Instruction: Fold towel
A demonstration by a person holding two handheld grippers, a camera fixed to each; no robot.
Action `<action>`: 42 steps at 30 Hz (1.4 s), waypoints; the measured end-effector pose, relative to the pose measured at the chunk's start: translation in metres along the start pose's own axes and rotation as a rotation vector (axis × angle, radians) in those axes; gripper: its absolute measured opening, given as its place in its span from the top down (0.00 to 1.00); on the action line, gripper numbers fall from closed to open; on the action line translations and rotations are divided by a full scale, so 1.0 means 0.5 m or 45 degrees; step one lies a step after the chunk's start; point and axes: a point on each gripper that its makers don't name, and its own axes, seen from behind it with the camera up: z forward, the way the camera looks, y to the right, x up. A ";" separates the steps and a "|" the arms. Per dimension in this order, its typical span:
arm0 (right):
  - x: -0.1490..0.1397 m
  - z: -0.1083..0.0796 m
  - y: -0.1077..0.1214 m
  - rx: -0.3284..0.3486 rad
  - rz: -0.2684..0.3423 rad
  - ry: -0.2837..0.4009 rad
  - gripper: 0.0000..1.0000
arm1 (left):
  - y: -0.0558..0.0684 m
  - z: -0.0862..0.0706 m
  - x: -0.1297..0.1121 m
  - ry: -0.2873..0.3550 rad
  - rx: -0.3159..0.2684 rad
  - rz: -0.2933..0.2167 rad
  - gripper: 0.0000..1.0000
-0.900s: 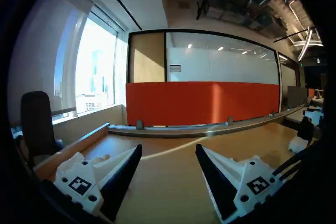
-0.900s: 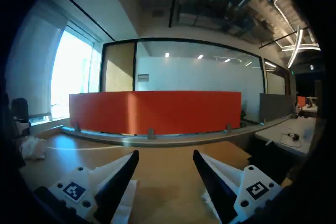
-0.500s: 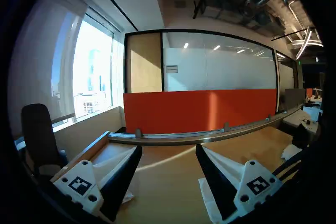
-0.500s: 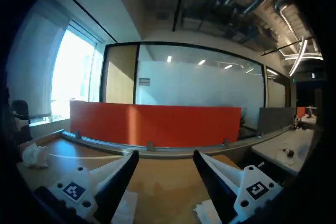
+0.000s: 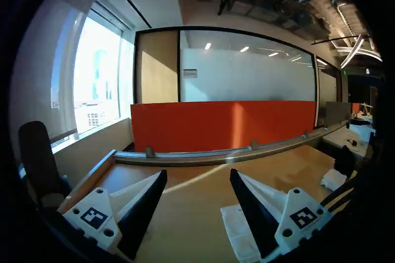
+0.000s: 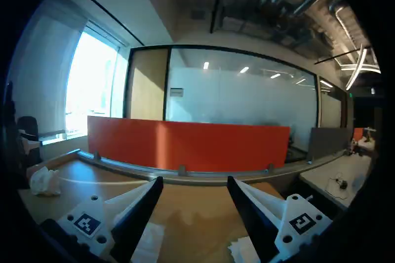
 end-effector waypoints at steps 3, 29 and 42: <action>-0.007 0.002 -0.029 0.086 -0.023 -0.033 0.00 | 0.022 0.005 -0.006 -0.037 -0.065 0.007 0.06; -0.125 -0.012 -0.159 0.485 -0.172 -0.302 0.00 | 0.125 -0.003 -0.120 -0.260 -0.367 0.090 0.06; -0.255 -0.032 -0.188 0.547 -0.195 -0.436 0.00 | 0.154 -0.013 -0.250 -0.380 -0.422 0.136 0.06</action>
